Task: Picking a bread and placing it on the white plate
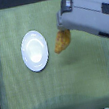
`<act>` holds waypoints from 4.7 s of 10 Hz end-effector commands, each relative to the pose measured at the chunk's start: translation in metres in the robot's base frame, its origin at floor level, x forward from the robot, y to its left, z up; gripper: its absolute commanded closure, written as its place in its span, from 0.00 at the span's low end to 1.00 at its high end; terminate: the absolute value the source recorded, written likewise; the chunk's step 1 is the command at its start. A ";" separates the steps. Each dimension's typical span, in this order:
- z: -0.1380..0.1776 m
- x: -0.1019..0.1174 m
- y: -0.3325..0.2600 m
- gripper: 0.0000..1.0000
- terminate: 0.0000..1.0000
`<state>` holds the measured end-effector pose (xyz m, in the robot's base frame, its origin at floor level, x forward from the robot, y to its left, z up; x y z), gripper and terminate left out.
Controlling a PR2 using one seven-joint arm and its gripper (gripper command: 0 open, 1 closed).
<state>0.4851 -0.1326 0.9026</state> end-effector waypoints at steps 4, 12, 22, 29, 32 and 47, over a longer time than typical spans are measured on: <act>-0.042 0.011 0.205 1.00 0.00; -0.072 0.003 0.209 1.00 0.00; -0.082 0.000 0.213 0.00 0.00; -0.013 0.023 0.177 0.00 0.00; 0.045 0.030 0.119 0.00 0.00; 0.040 -0.096 -0.128 0.00 0.00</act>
<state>0.4213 -0.2095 0.9556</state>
